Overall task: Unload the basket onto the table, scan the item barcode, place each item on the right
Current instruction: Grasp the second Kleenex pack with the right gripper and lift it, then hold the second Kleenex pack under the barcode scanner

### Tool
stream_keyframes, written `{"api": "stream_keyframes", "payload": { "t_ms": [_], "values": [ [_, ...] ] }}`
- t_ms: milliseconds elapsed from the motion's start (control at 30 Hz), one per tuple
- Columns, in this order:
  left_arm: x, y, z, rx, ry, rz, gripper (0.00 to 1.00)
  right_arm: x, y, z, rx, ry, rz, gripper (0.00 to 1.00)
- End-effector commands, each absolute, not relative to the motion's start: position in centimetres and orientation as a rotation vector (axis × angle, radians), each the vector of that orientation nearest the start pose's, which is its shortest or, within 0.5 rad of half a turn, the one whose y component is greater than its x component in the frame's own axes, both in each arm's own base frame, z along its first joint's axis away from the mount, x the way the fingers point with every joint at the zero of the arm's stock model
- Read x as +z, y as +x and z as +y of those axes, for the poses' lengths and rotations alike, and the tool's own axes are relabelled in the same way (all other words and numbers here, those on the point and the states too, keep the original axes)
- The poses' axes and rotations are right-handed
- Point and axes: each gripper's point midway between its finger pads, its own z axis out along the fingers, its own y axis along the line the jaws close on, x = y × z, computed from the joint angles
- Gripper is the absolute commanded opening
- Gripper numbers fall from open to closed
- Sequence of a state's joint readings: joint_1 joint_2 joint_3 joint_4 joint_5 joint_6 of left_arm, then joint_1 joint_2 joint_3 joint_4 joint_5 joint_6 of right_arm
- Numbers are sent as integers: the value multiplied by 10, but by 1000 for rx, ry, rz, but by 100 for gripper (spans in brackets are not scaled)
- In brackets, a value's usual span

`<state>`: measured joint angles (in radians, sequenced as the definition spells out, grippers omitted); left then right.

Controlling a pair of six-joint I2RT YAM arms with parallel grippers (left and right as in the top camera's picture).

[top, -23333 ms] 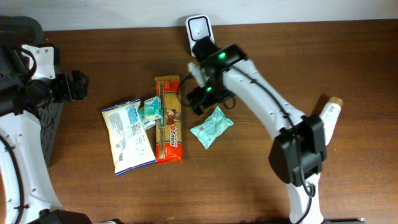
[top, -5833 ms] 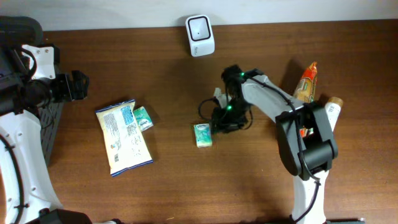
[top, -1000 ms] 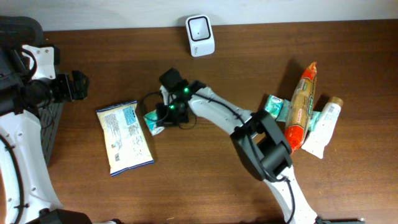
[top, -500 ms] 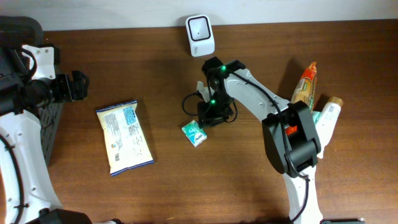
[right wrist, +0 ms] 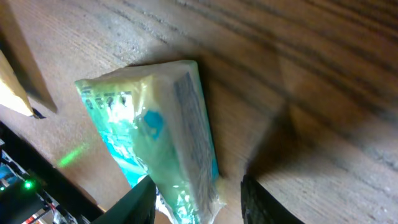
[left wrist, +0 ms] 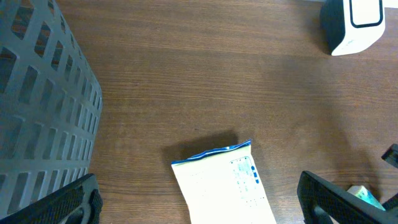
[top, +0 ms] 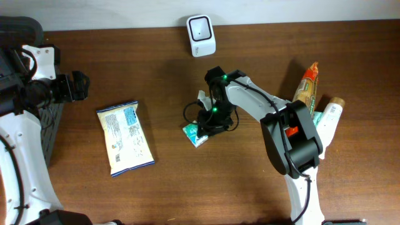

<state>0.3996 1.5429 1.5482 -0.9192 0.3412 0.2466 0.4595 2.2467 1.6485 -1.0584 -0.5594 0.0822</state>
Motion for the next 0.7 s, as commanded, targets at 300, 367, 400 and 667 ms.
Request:
{"api": "stream_keyframes", "payload": {
  "t_ms": [300,367,400,667],
  "values": [
    [256,392,102,-134,-27,2403,99,53,288,285,1519,-497,3122,4],
    [256,392,103,-134,-27,2403,99,90,303,292,1890,-473,2862,4],
    [256,392,102,-134,-27,2403,99,112,310,293,2078,-460,2685,4],
    [256,392,103,-134,-27,2403,99,158,329,287,2384,-246,2473,4]
  ]
}}
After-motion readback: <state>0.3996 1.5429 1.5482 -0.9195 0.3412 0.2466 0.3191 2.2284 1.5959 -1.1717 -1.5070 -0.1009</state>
